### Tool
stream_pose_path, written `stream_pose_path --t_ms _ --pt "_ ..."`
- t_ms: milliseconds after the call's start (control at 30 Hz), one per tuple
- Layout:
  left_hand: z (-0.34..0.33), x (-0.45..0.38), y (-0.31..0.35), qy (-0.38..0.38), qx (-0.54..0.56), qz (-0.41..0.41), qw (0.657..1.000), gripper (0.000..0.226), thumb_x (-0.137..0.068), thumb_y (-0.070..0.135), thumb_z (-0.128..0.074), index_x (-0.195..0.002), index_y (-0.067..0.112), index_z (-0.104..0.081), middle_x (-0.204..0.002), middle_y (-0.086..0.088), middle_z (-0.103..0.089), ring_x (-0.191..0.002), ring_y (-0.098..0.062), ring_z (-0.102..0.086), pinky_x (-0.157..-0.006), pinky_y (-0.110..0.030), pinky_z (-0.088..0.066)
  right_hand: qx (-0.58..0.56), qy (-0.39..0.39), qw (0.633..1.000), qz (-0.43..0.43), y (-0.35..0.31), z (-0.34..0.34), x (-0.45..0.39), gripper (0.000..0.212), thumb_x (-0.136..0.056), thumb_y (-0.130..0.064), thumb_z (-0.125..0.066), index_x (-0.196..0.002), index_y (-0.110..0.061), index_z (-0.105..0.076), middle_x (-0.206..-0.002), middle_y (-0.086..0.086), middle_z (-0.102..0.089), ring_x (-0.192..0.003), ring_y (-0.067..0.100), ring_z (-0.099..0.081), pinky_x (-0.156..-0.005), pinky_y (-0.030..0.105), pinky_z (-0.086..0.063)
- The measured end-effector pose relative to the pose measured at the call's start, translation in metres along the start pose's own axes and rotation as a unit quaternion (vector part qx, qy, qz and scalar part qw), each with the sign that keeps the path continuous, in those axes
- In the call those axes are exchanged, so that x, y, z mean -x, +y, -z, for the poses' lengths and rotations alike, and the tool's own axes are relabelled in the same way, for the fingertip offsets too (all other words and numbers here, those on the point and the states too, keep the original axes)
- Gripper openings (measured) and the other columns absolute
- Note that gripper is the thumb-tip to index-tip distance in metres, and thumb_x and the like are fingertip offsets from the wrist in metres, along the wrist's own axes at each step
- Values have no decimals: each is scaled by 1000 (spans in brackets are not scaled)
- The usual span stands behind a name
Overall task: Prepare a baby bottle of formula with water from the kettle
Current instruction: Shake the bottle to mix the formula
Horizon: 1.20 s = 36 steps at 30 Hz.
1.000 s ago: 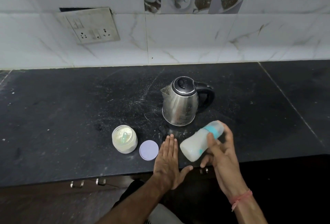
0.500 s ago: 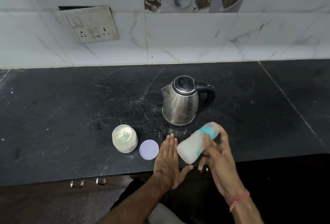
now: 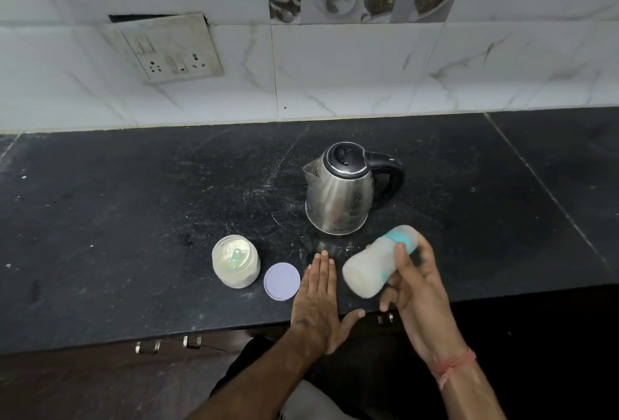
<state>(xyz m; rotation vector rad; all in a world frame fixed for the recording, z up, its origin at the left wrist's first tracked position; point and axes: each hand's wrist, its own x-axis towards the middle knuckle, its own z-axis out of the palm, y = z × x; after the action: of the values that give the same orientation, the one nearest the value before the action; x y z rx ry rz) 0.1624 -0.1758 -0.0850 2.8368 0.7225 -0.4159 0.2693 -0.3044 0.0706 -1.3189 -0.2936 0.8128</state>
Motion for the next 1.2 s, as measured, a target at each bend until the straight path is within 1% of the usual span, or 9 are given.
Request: stream_pose_path --t_ms 100,233,367,500,600,767,967,1067,1200 --pt "-5 -1 -2 -2 -19 -2 1000 115 -107 81 -20 -169 -3 27 -167 -25 48 -164 -39 37 -137 -52 18 59 -64 996 -6 1 0 2 57 -102 -27 -70 -152 -44 -48 -124 19 -77 -78 33 -65 -47 32 -54" --pt "-1 -1 0 -8 6 3 1000 116 -106 84 -21 -163 0 34 -162 -20 53 -159 -32 43 -137 -48 19 -7 -7 1000 -5 -1 -1 4 48 -104 -31 -65 -149 -36 -52 -126 22 -75 -78 27 -69 -45 30 -55" --pt "-6 -3 -2 -28 -27 0 999 116 -108 75 -27 -164 -6 34 -156 -30 58 -153 -43 50 -136 -54 20 44 -85 995 -30 7 1 6 62 -101 -24 -72 -154 -43 -47 -126 23 -76 -88 47 -66 -47 31 -57" --pt "-5 -4 -1 -19 2 6 1000 115 -107 77 -23 -164 -4 34 -157 -25 57 -156 -38 46 -137 -51 18 -7 -19 1000 -23 16 1 9 51 -103 -31 -67 -151 -41 -52 -132 26 -72 -98 45 -62 -48 30 -57" --pt "-4 -3 -1 -34 -37 -1 999 116 -108 75 -28 -166 -7 30 -163 -30 52 -157 -43 45 -137 -55 15 43 -49 998 -8 17 0 9 63 -100 -23 -72 -154 -42 -46 -127 20 -77 -91 40 -68 -49 32 -57" --pt "7 1 2 -25 -29 7 999 117 -105 87 -15 -167 -2 30 -168 -22 46 -164 -36 37 -138 -50 15 38 30 998 31 5 2 1 58 -100 -28 -71 -152 -39 -47 -121 18 -78 -74 35 -65 -47 30 -58" --pt "10 3 2 -26 -32 9 999 117 -105 87 -12 -170 -1 27 -175 -22 40 -167 -36 34 -139 -49 14 -28 102 993 52 -1 10 -4 55 -100 -35 -68 -152 -28 -49 -127 17 -75 -88 19 -75 -46 26 -55" --pt "8 2 2 -29 -38 6 999 118 -104 88 -13 -170 -2 26 -176 -24 38 -168 -37 32 -138 -49 14 32 29 998 49 0 11 -2 59 -101 -24 -71 -154 -36 -48 -123 18 -77 -89 29 -72 -45 29 -55" --pt "8 1 1 -28 -34 7 999 117 -104 88 -11 -170 -2 26 -175 -23 40 -168 -37 32 -139 -50 13 -7 91 995 45 4 11 0 55 -103 -31 -68 -154 -32 -47 -127 20 -74 -85 22 -71 -44 27 -53"
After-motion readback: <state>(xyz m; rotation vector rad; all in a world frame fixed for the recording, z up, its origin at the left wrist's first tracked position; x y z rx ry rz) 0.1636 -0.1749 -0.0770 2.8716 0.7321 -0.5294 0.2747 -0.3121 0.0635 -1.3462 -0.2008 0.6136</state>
